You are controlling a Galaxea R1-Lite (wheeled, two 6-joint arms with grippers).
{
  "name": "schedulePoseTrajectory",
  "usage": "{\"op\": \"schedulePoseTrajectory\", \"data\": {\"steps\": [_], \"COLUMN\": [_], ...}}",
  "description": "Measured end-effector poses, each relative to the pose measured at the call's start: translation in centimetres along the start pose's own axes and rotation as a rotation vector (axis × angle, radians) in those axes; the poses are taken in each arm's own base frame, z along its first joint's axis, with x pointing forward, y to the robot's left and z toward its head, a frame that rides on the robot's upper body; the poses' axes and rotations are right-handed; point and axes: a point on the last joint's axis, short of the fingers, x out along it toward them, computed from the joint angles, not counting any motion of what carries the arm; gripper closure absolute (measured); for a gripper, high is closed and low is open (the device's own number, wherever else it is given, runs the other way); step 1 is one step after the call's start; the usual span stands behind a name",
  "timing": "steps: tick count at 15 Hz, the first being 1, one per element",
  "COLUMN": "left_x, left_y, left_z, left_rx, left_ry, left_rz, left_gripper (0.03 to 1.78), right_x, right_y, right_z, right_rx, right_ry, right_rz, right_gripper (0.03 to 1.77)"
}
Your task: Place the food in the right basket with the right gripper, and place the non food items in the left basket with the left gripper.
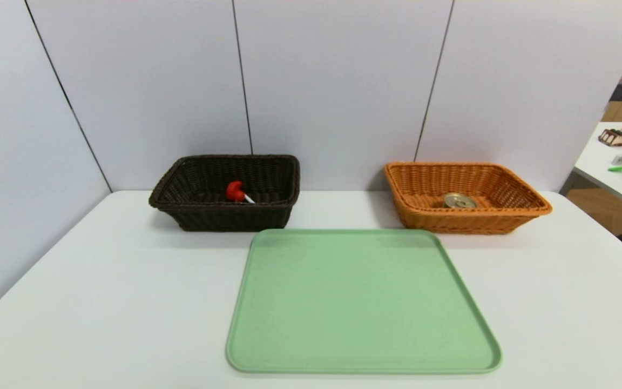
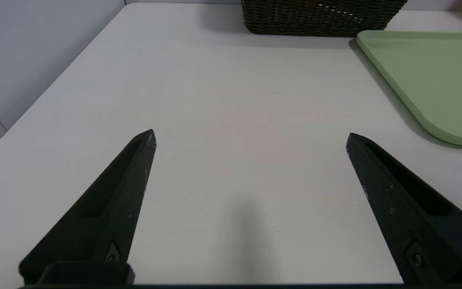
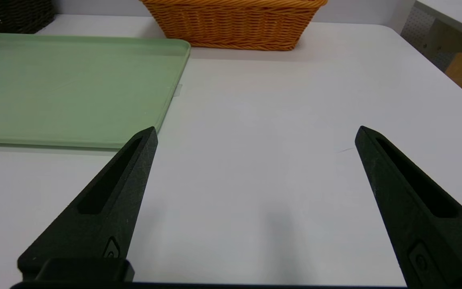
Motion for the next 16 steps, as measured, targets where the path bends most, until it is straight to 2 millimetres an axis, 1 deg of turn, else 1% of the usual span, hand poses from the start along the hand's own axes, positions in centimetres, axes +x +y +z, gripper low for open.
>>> {"op": "schedulePoseTrajectory", "data": {"steps": [11, 16], "left_x": [0.00, 0.00], "left_y": [0.00, 0.00], "left_z": [0.00, 0.00], "left_rx": [0.000, 0.000], "left_ry": [0.000, 0.000], "left_rz": [0.000, 0.000], "left_gripper": [0.12, 0.12], "right_x": [0.01, 0.03], "right_y": [0.00, -0.06], "right_z": [-0.01, -0.02], "right_rx": [0.000, 0.010], "right_ry": [-0.001, -0.004], "right_rz": [0.001, -0.028], "right_gripper": [0.10, 0.10]}}
